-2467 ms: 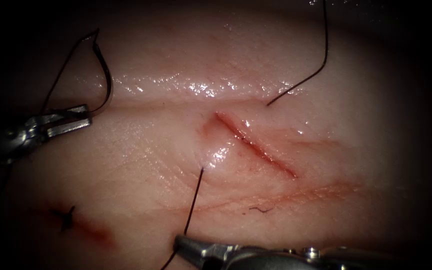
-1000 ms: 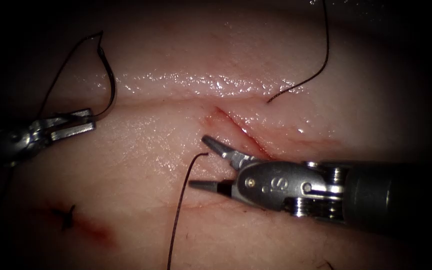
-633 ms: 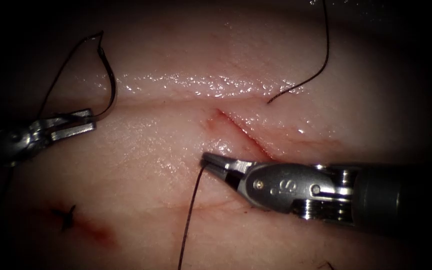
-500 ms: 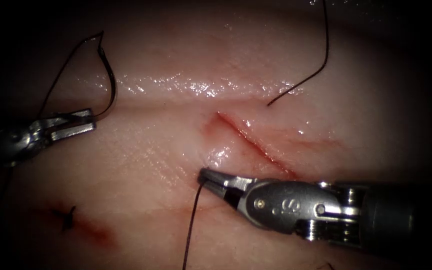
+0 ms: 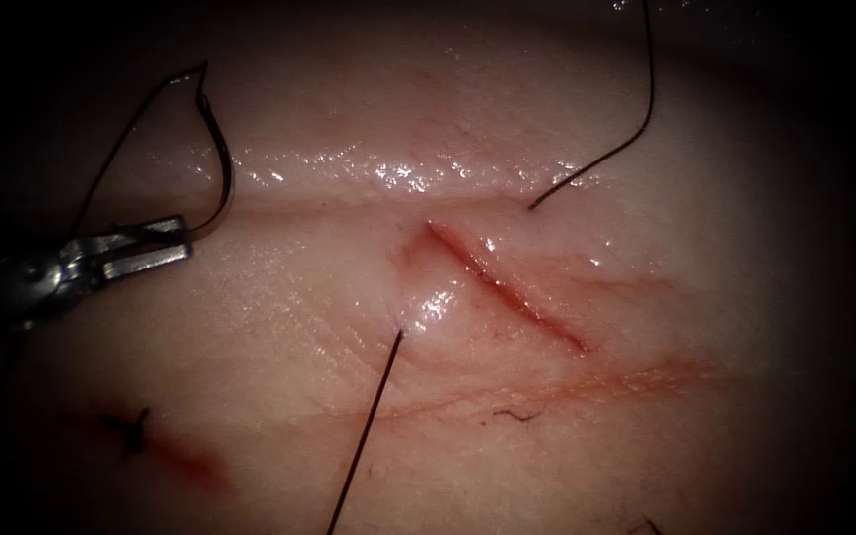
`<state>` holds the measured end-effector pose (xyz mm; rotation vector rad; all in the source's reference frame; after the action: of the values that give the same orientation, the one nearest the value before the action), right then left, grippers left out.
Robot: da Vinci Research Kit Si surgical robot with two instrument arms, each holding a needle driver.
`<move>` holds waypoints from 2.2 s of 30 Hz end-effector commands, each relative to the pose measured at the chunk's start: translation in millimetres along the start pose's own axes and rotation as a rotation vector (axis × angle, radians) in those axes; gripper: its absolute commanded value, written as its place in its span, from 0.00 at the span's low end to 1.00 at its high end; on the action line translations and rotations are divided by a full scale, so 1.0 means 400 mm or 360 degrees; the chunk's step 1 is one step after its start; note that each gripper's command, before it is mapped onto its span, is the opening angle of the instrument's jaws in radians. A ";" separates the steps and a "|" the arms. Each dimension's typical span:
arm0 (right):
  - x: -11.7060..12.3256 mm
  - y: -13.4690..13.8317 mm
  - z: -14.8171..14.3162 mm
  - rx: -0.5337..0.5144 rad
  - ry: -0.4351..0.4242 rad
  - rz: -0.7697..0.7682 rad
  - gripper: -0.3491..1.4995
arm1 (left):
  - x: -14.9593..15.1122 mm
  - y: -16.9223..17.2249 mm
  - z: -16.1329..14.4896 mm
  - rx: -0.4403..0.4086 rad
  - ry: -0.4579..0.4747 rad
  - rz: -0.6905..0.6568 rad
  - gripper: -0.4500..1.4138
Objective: Wound Closure
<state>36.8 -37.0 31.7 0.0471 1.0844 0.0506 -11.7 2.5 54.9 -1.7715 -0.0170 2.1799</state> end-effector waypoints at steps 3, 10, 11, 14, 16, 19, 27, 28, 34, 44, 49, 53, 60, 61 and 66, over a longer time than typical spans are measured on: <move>0.0019 -0.0034 0.0038 0.0028 0.0015 -0.0011 0.00 | -0.0013 0.0008 0.0012 -0.0001 0.0000 -0.0002 0.00; -0.0014 0.0084 0.0030 -0.0014 0.0060 0.0049 0.70 | -0.0013 0.0008 0.0012 -0.0002 0.0001 -0.0002 0.00; -0.0032 0.0132 0.0014 -0.0047 0.0066 0.0077 0.74 | -0.0013 0.0008 0.0012 -0.0005 -0.0003 -0.0002 0.00; -0.0059 0.0198 -0.0010 -0.0093 0.0057 0.0079 0.75 | -0.0013 0.0008 0.0012 -0.0005 -0.0003 -0.0002 0.00; -0.0067 0.0217 -0.0015 -0.0106 0.0057 0.0081 0.75 | -0.0013 0.0008 0.0012 -0.0005 -0.0003 -0.0002 0.00; -0.0108 0.0287 -0.0021 -0.0157 0.0051 0.0087 0.73 | -0.0013 0.0008 0.0012 -0.0006 -0.0002 -0.0002 0.00; -0.0230 0.0389 0.0032 -0.0217 0.0003 0.0083 0.70 | -0.0013 0.0008 0.0013 -0.0006 -0.0002 -0.0002 0.00; -0.0258 0.0407 0.0052 -0.0240 -0.0007 0.0080 0.67 | -0.0013 0.0009 0.0014 -0.0005 -0.0002 -0.0001 0.00; -0.0351 0.0439 0.0105 -0.0258 -0.0063 0.0045 0.35 | -0.0013 0.0009 0.0015 -0.0008 -0.0005 -0.0001 0.00; -0.0407 0.0420 0.0082 -0.0316 -0.0155 0.0044 0.00 | -0.0013 0.0009 0.0015 -0.0009 -0.0005 -0.0001 0.00; -0.0343 0.0363 0.0061 -0.0276 -0.0123 0.0053 0.00 | -0.0013 0.0010 0.0015 -0.0009 -0.0005 -0.0001 0.00; -0.0247 0.0274 0.0047 -0.0200 -0.0076 0.0044 0.00 | -0.0013 0.0010 0.0014 -0.0009 -0.0005 -0.0001 0.00; -0.0048 0.0077 0.0055 -0.0023 -0.0017 -0.0020 0.00 | -0.0013 0.0011 0.0015 -0.0010 -0.0004 -0.0001 0.00; -0.0024 0.0048 0.0060 0.0013 -0.0016 -0.0036 0.00 | -0.0012 0.0011 0.0014 -0.0010 -0.0004 -0.0001 0.00; 0.0029 0.0011 0.0071 0.0064 -0.0001 -0.0062 0.00 | -0.0011 0.0012 0.0014 -0.0011 -0.0004 -0.0001 0.00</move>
<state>39.0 -36.4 31.8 0.0616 1.0845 -0.0053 -11.9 2.3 54.8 -1.7723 -0.0238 2.1842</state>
